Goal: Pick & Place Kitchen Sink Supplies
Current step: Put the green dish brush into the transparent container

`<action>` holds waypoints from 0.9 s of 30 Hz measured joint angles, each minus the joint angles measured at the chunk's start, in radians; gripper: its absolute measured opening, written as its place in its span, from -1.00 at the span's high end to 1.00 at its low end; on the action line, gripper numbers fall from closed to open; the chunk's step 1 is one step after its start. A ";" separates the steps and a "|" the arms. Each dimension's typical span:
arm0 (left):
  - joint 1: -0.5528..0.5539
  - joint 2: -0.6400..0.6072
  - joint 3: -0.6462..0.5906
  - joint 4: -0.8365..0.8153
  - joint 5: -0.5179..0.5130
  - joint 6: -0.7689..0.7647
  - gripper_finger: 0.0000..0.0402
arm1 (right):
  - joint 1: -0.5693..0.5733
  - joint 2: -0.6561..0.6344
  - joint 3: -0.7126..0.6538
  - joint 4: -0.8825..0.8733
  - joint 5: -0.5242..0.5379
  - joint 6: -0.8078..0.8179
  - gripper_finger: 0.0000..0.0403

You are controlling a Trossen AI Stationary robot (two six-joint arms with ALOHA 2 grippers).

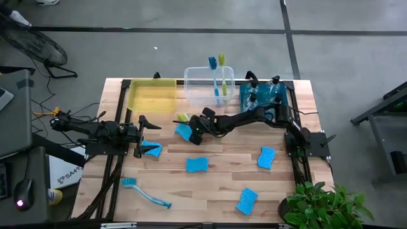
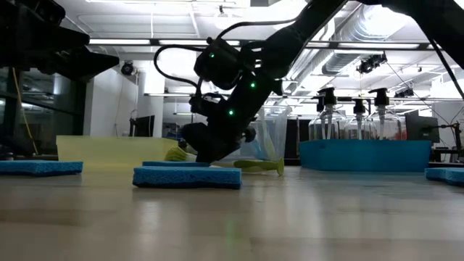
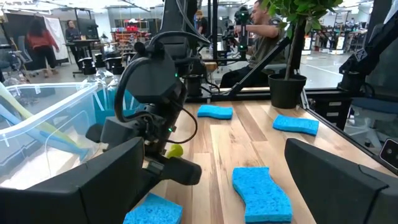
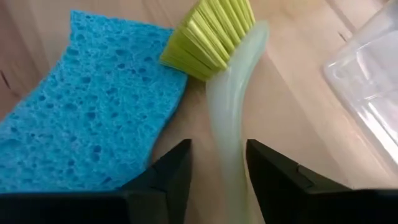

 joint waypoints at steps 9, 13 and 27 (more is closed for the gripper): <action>0.000 0.000 0.000 0.000 0.000 0.000 -0.90 | 0.010 0.003 -0.001 0.010 -0.009 0.003 0.76; 0.000 0.000 0.000 0.000 0.000 0.000 -0.90 | 0.015 0.003 -0.001 0.010 -0.025 0.015 0.82; 0.000 0.000 0.000 0.000 0.000 0.000 -0.90 | 0.141 -0.097 -0.005 0.018 0.195 -0.082 0.82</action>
